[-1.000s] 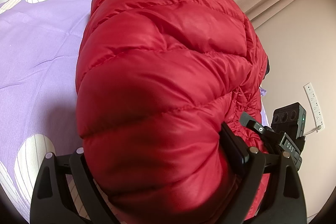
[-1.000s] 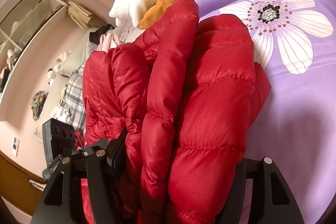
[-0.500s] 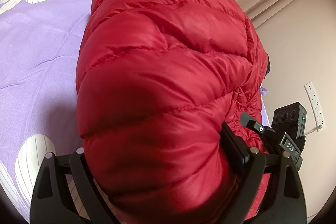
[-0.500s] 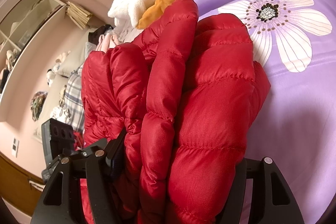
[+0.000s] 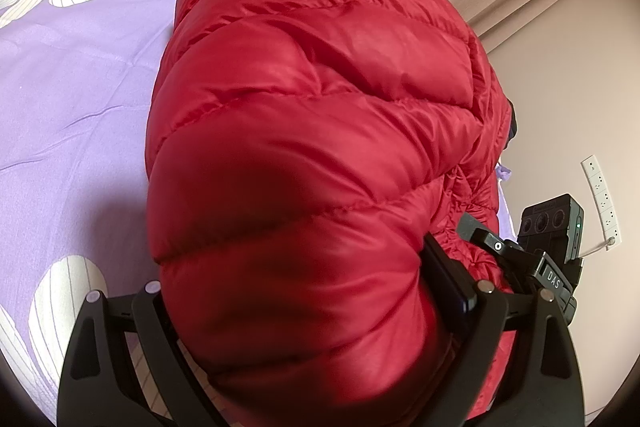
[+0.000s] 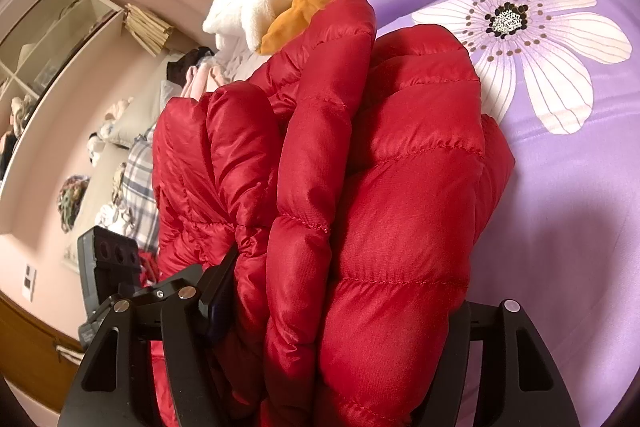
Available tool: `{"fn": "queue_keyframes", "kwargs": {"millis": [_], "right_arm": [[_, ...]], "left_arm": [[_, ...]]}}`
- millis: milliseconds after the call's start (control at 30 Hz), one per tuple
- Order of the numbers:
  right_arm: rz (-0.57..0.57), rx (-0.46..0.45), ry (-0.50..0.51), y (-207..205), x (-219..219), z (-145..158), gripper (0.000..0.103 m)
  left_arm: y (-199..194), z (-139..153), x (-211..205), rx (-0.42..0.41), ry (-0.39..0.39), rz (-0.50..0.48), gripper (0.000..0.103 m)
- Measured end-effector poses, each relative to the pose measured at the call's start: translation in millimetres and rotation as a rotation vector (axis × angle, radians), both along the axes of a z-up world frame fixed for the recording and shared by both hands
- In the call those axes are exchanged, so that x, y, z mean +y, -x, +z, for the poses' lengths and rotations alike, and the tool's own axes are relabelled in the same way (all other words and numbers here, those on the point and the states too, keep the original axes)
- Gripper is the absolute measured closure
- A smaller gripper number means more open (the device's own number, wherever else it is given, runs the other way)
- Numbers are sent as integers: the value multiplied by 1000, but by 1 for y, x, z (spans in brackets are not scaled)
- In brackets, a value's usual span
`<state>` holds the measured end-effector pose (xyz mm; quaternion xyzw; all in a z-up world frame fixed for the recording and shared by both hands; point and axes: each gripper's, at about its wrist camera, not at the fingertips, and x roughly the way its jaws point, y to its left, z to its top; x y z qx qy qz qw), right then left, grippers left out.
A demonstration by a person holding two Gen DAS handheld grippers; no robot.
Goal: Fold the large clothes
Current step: 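Hold the red jacket bundle pinched between both closed tools above the bed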
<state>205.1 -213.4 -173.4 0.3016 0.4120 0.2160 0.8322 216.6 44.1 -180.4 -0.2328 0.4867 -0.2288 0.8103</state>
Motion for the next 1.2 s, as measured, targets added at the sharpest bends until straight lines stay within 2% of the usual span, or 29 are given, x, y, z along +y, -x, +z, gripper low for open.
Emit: {"fn": "queue_keyframes", "kwargs": {"millis": [567,967,1200], "right_arm": [[-9,6,0,0,-2,-3,34],[-31,31,27,2,2,-3,27],[-54,48,66,1,8,2,16]], "left_arm": [[-1,0,2,1,-1,-1,8],[1,5,13,-2,-21,13,5],[13,19,29,-23,-80,37,5]]}}
